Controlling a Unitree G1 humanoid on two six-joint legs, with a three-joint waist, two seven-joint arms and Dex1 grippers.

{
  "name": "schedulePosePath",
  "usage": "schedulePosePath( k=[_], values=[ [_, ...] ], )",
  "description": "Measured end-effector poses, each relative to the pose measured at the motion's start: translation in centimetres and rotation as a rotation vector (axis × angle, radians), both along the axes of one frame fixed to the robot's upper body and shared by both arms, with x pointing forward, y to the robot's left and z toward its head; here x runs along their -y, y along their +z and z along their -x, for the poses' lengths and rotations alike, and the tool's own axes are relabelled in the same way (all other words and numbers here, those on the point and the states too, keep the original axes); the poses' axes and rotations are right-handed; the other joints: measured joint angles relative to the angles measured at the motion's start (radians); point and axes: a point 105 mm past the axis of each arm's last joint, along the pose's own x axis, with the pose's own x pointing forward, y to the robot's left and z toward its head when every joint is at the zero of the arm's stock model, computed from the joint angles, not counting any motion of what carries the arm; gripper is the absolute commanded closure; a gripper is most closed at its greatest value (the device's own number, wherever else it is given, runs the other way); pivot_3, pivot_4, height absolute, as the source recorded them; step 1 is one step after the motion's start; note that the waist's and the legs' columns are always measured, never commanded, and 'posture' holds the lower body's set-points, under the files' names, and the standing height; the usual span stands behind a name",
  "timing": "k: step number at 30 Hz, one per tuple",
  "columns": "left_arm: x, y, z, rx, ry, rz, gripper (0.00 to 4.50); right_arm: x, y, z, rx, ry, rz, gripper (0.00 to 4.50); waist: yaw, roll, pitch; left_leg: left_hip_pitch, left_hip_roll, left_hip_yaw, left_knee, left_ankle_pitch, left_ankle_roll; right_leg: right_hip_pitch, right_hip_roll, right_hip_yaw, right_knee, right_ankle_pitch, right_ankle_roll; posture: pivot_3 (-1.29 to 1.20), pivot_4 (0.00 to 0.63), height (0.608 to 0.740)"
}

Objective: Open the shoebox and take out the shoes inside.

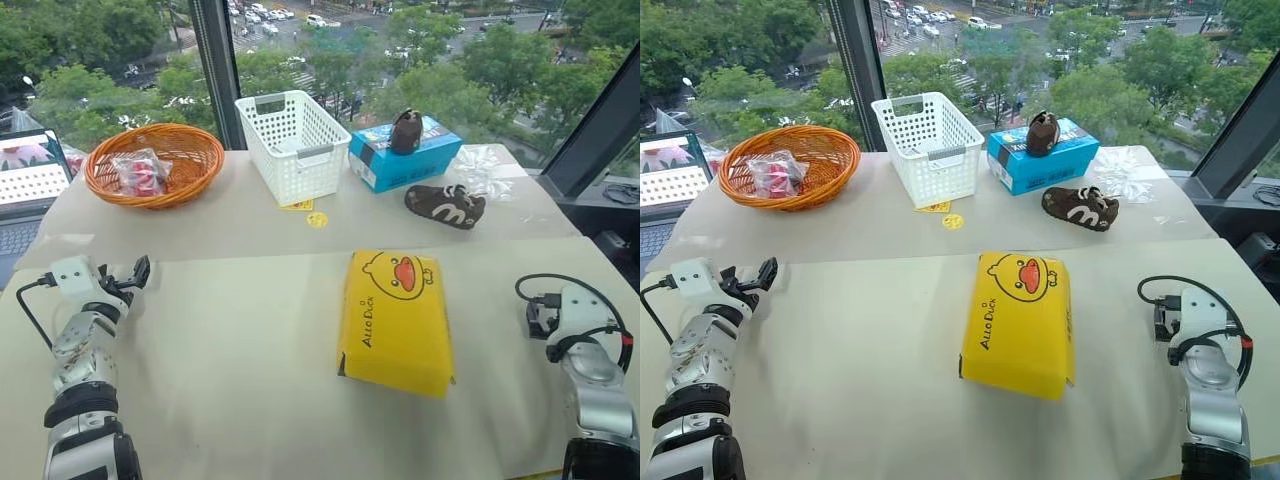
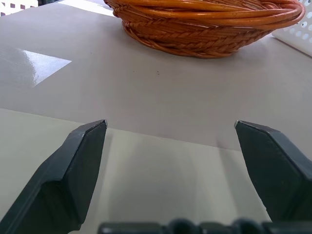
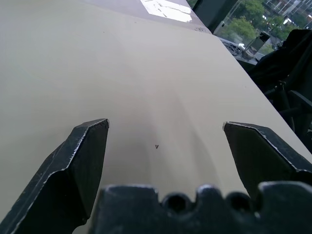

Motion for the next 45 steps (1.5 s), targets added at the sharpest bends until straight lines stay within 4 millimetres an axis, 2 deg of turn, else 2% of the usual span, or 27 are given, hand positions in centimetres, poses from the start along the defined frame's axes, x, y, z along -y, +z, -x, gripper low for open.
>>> schedulePosePath(
  k=[2, 3, 5, 8, 10, 12, 13, 14, 17, 19, 21, 22, 24, 27, 30, 31, 34, 36, 39, 43, 45],
  values=[
    [0.3, 0.0, -0.1, -0.002, -0.015, -0.004, 0.0, 0.1, 0.0, 0.1, 0.001, -0.002, -0.003, 0.05, 0.0, 0.0, 0.0, 0.0, 0.0, 0.0, 0.0, 0.0, 0.0, 0.0, 0.0, 0.0, 0.0, 0.0, 0.0, 0.0, 0.15, 0.736],
    [1.0, 0.0, -0.4, -0.004, -0.06, -0.016, 0.0, 0.3, -0.1, 0.4, 0.001, -0.011, -0.01, 0.05, 0.0, 0.0, 0.0, 0.0, 0.0, 0.0, 0.0, 0.0, 0.0, 0.0, 0.0, 0.0, 0.0, 0.0, 0.0, 0.0, 0.15, 0.736],
    [3.9, 0.2, -1.1, 0.002, -0.204, -0.055, 0.0, 0.7, -0.3, 0.9, -0.008, -0.029, -0.023, 0.05, 0.013, 0.0, 0.0, -0.001, -0.001, 0.0, 0.001, 0.0, 0.0, 0.0, 0.0, -0.001, 0.0, 0.0, 0.0, 0.0, 0.15, 0.736],
    [9.7, 1.0, -1.7, 0.007, -0.492, -0.109, 0.0, 0.4, 0.0, 1.0, -0.001, -0.01, -0.041, 0.05, 0.018, 0.0, 0.0, -0.003, -0.001, 0.0, 0.002, 0.0, 0.001, -0.001, 0.0, 0.0, 0.0, 0.001, 0.001, 0.0, 0.15, 0.736],
    [13.5, 2.3, -0.6, 0.021, -0.717, -0.181, 0.0, -0.4, 0.6, 0.8, 0.009, 0.056, -0.06, 0.05, 0.014, 0.0, 0.0, -0.004, 0.0, 0.0, 0.002, -0.001, 0.002, -0.001, 0.0, 0.001, -0.001, 0.001, 0.001, 0.0, 0.15, 0.736],
    [16.3, 3.1, 2.7, -0.036, -1.015, -0.317, 0.0, -1.7, 1.6, 0.9, -0.011, 0.188, -0.087, 0.05, -0.005, 0.002, 0.0, -0.006, 0.001, 0.001, 0.0, -0.002, 0.002, -0.005, 0.001, 0.003, -0.001, 0.001, 0.001, 0.0, 0.15, 0.736],
    [16.6, 3.2, 4.8, -0.095, -1.15, -0.373, 0.0, -2.1, 2.2, 1.5, -0.046, 0.266, -0.082, 0.05, -0.011, 0.004, -0.001, -0.006, 0.001, 0.001, -0.001, -0.002, 0.001, -0.008, 0.002, 0.004, 0.0, 0.0, 0.0, 0.0, 0.15, 0.736],
    [16.3, 3.3, 6.0, -0.148, -1.218, -0.398, 0.0, -2.3, 2.6, 2.0, -0.074, 0.315, -0.079, 0.05, -0.013, 0.006, -0.002, -0.006, 0.002, 0.002, -0.001, -0.003, 0.001, -0.008, 0.004, 0.004, 0.0, 0.0, 0.0, 0.0, 0.15, 0.736],
    [14.6, 3.8, 8.3, -0.3, -1.341, -0.442, 0.0, -2.7, 3.3, 3.8, -0.173, 0.452, -0.079, 0.05, -0.003, 0.01, -0.003, -0.005, 0.002, 0.002, 0.0, -0.003, 0.001, -0.008, 0.01, 0.002, 0.001, -0.003, 0.0, 0.0, 0.15, 0.736],
    [14.5, 3.7, 9.2, -0.344, -1.407, -0.461, 0.0, -3.1, 3.3, 5.0, -0.238, 0.525, -0.101, 0.57, 0.003, 0.012, -0.003, -0.005, 0.002, 0.002, 0.002, -0.003, 0.001, -0.006, 0.009, 0.002, 0.001, -0.008, 0.006, 0.0, 0.15, 0.736],
    [15.0, 3.8, 9.8, -0.352, -1.472, -0.468, 0.0, -4.0, 3.5, 6.1, -0.289, 0.619, -0.13, 1.06, 0.013, 0.013, -0.003, -0.003, 0.002, 0.002, 0.004, -0.002, 0.002, -0.002, 0.009, 0.001, 0.0, -0.01, 0.003, 0.0, 0.15, 0.736],
    [15.3, 3.7, 9.8, -0.352, -1.494, -0.468, 0.26, -4.5, 3.9, 6.3, -0.288, 0.657, -0.136, 1.54, 0.015, 0.013, -0.003, -0.002, 0.002, 0.002, 0.005, -0.002, 0.002, 0.0, 0.009, 0.001, 0.0, -0.01, 0.003, 0.0, 0.15, 0.736],
    [16.0, 4.0, 9.5, -0.317, -1.519, -0.469, 0.77, -5.0, 4.6, 6.6, -0.293, 0.706, -0.131, 2.18, 0.02, 0.013, -0.002, 0.0, 0.002, 0.002, 0.006, -0.002, 0.003, 0.003, 0.008, 0.001, -0.001, -0.01, 0.004, 0.0, 0.15, 0.736],
    [16.8, 4.3, 9.1, -0.282, -1.54, -0.484, 2.02, -5.7, 4.9, 6.9, -0.302, 0.755, -0.13, 3.26, 0.023, 0.012, -0.002, 0.0, 0.001, 0.003, 0.007, -0.002, 0.003, 0.003, 0.008, 0.002, -0.001, -0.009, 0.005, 0.0, 0.15, 0.736],
    [17.4, 3.6, 9.2, -0.28, -1.567, -0.465, 3.17, -6.7, 4.3, 6.8, -0.34, 0.796, -0.124, 4.3, 0.022, 0.012, -0.002, 0.0, 0.001, 0.003, 0.005, -0.002, 0.003, 0.002, 0.008, 0.002, -0.001, -0.007, 0.009, 0.0, 0.15, 0.736],
    [17.5, 3.4, 9.2, -0.281, -1.573, -0.461, 3.53, -6.9, 4.0, 6.8, -0.351, 0.803, -0.124, 4.5, 0.021, 0.012, -0.002, -0.001, 0.001, 0.003, 0.005, -0.002, 0.003, 0.0, 0.009, 0.001, 0.0, -0.006, 0.01, 0.0, 0.15, 0.736],
    [18.3, 2.8, 8.5, -0.269, -1.59, -0.488, 4.48, -8.3, 2.7, 6.2, -0.412, 0.857, -0.107, 4.5, 0.023, 0.012, -0.002, -0.002, 0.001, 0.003, 0.005, -0.002, 0.003, 0.0, 0.009, 0.001, -0.001, -0.006, 0.01, 0.0, 0.15, 0.736],
    [19.6, 2.1, 7.7, -0.25, -1.618, -0.533, 4.48, -9.4, 1.7, 5.6, -0.461, 0.902, -0.069, 4.5, 0.024, 0.012, -0.002, -0.002, -0.001, 0.003, 0.006, -0.002, 0.003, 0.001, 0.008, 0.001, -0.001, -0.006, 0.01, 0.0, 0.15, 0.736],
    [21.5, 0.9, 6.6, -0.234, -1.66, -0.572, 4.48, -9.9, 0.8, 4.4, -0.515, 0.929, 0.001, 4.5, 0.027, 0.012, -0.002, -0.004, -0.001, 0.003, 0.011, -0.002, 0.004, 0.001, 0.008, 0.001, -0.001, -0.006, 0.009, 0.0, 0.15, 0.736],
    [23.9, -0.7, 5.6, -0.214, -1.718, -0.637, 4.48, -10.9, 0.4, 2.7, -0.533, 0.971, 0.071, 4.5, 0.026, 0.012, -0.002, -0.006, -0.001, 0.003, 0.013, -0.003, 0.006, 0.001, 0.008, 0.001, -0.001, -0.003, 0.01, 0.0, 0.15, 0.736],
    [25.1, -0.9, 5.3, -0.192, -1.748, -0.669, 4.48, -11.6, 0.2, 2.3, -0.549, 1.005, 0.09, 4.5, 0.025, 0.012, -0.002, -0.006, -0.001, 0.003, 0.013, -0.003, 0.006, 0.001, 0.008, 0.001, -0.001, 0.0, 0.006, 0.0, 0.15, 0.736]
  ],
)
